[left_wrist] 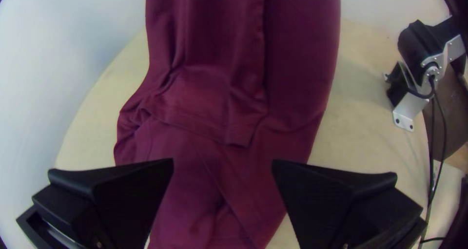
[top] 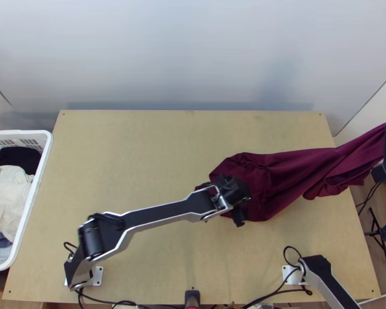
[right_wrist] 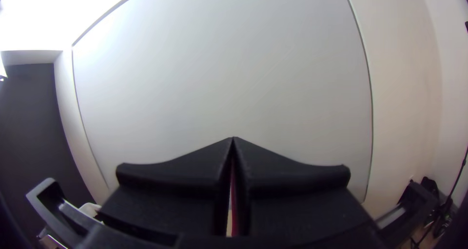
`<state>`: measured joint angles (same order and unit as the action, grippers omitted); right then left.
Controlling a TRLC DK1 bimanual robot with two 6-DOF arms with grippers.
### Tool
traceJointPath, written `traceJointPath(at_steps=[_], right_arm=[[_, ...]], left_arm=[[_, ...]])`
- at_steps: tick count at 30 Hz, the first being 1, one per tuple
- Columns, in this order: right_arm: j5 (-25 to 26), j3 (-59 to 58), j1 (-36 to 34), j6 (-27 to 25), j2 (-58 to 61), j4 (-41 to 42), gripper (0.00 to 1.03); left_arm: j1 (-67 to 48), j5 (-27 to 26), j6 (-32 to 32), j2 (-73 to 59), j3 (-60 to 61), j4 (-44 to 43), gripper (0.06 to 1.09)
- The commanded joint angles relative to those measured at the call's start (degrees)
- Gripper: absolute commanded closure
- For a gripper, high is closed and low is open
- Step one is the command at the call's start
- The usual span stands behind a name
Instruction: Fold the t-shirt
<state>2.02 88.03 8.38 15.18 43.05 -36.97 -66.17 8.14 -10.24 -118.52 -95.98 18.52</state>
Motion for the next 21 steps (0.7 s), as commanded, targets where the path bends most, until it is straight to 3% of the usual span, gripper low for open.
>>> traceJointPath(at_steps=[1, 15, 17, 19, 21], right_arm=[[0.0, -0.1, -0.2, 0.0, -0.2, -0.5, 1.00], [0.2, -0.3, -0.5, -1.5, -1.1, -1.4, 1.00], [0.2, -0.5, -0.6, -1.7, -1.2, -1.4, 1.00], [0.2, -0.6, -0.6, -2.1, -1.3, -1.4, 1.00], [0.2, -0.8, -0.7, -2.4, -1.2, -1.4, 1.00]], left_arm=[[-0.5, -0.3, 0.5, -8.0, -8.6, -0.1, 0.11], [-0.7, -0.4, 1.5, -17.4, -20.6, 2.7, 0.12], [-0.8, -0.9, 1.4, -17.7, -20.9, 4.3, 0.27], [-1.0, -5.2, 1.4, -17.4, -20.9, 7.1, 0.44], [-1.2, -6.5, 1.5, -17.4, -20.6, 7.4, 0.55]])
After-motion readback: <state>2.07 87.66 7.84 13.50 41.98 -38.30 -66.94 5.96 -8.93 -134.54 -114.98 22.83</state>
